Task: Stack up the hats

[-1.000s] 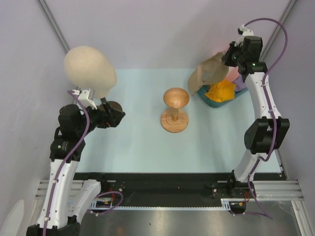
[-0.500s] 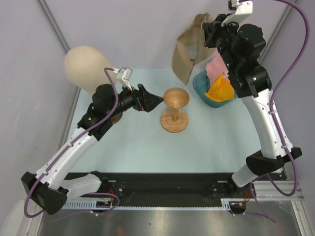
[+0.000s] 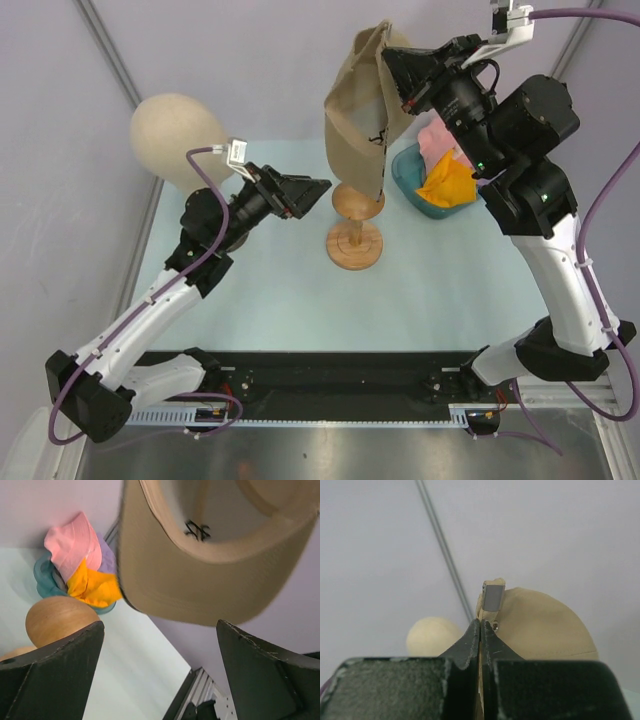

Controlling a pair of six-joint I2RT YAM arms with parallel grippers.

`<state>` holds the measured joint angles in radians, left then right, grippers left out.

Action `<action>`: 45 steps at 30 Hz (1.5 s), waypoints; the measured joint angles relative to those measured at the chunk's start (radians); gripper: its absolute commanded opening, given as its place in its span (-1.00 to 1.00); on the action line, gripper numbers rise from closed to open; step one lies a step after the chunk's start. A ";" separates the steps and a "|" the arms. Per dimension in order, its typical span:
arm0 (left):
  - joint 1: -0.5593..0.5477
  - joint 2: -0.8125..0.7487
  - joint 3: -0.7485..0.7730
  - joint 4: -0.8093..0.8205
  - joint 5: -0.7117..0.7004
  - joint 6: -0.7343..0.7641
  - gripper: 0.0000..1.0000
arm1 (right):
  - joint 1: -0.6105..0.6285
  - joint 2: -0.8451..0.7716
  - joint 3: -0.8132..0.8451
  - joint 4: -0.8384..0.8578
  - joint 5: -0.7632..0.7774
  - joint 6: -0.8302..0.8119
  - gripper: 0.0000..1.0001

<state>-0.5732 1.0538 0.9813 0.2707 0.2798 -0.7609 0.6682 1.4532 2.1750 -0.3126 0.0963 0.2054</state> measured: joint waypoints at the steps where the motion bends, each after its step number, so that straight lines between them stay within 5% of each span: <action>1: 0.000 0.000 -0.002 0.012 -0.010 -0.003 1.00 | 0.009 -0.005 0.000 0.002 -0.008 0.010 -1.00; 15: -0.005 0.121 -0.026 0.250 0.056 -0.124 1.00 | 0.100 -0.053 -0.006 0.026 -0.045 0.084 -1.00; 21: -0.017 0.140 -0.068 0.464 0.136 -0.242 0.87 | 0.112 -0.055 -0.024 0.036 -0.045 0.090 -1.00; 29: -0.021 0.232 -0.109 0.692 0.212 -0.428 0.96 | 0.114 -0.066 -0.055 0.042 -0.061 0.089 -1.00; 45: -0.029 0.198 -0.128 0.638 0.225 -0.457 0.99 | 0.113 -0.160 -0.126 0.145 -0.166 0.076 -1.00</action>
<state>-0.6025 1.2522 0.8532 0.9085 0.5049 -1.2175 0.7815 1.2934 2.0495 -0.1677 -0.0700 0.2813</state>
